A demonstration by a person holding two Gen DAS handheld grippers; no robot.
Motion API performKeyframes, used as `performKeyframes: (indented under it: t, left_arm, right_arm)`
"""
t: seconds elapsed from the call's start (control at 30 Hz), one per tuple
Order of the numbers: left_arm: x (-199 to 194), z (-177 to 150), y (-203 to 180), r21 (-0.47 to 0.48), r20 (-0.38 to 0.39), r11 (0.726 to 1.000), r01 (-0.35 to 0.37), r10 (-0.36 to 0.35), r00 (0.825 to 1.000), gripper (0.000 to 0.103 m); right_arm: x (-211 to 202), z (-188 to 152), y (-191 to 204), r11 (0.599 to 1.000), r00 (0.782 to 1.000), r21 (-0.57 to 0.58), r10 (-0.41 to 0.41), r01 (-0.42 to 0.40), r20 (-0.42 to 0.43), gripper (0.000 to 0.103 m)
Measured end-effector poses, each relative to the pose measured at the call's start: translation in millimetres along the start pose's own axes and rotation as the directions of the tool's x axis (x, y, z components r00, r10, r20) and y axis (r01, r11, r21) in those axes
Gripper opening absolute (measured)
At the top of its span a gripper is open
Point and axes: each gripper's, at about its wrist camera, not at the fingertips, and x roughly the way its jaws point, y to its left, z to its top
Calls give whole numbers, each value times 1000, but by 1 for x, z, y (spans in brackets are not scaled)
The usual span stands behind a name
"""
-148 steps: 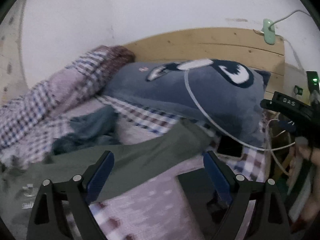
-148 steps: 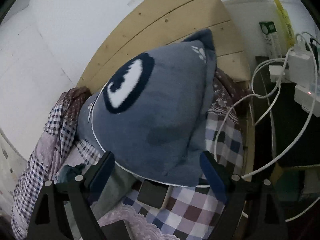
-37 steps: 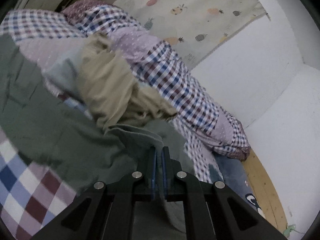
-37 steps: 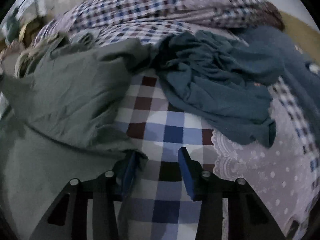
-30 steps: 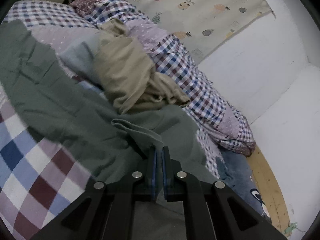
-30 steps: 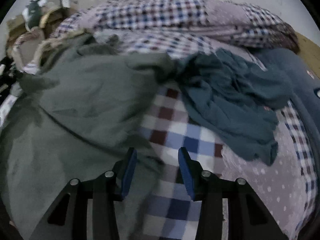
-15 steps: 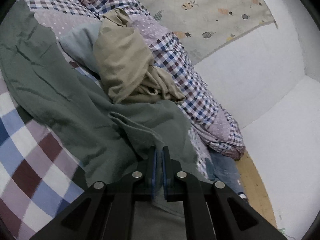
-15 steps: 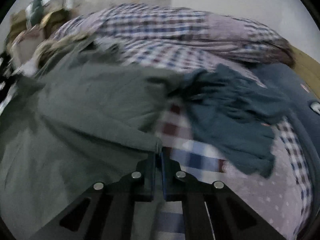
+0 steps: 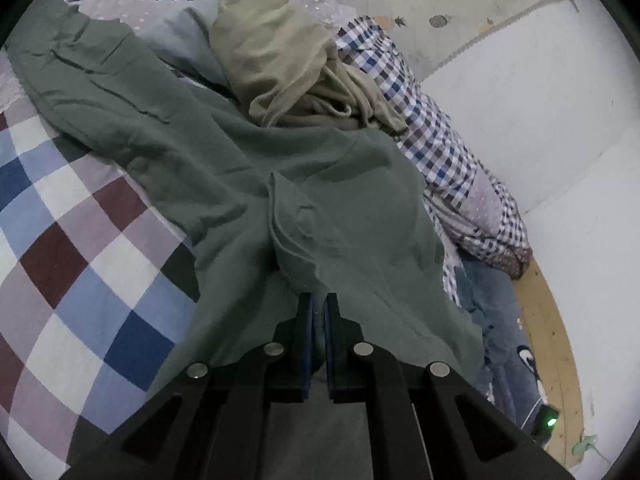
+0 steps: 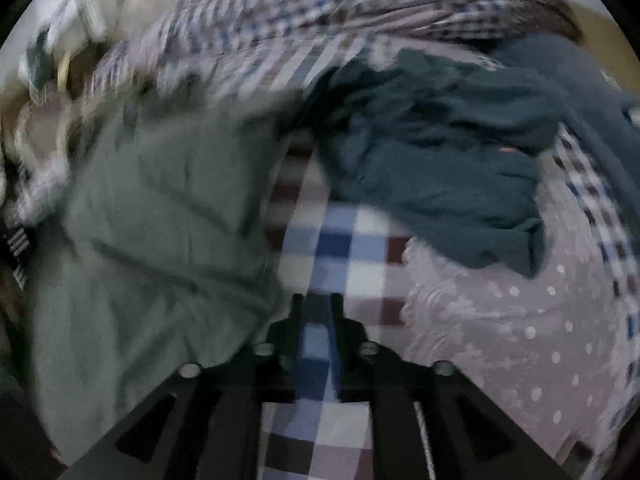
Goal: Fold clothes
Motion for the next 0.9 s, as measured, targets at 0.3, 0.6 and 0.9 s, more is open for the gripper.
performKeyframes:
  t: [0.3,0.6,0.9]
  left_arm:
    - [4,-2,1,45,-7,999,-27,27,1000,4]
    - [9,-5,3,80,-33,994,-70,73,997,4]
    - [11,-3,6,67,-45,996,-55,58,997,4]
  right_arm:
    - [17,129,22,985,984,-68,165,-160,70,45]
    - [107,199,52,961,986,-255,69,-107,-154,45]
    - [159,201,40,949,918,-231,113,-212,-381,47]
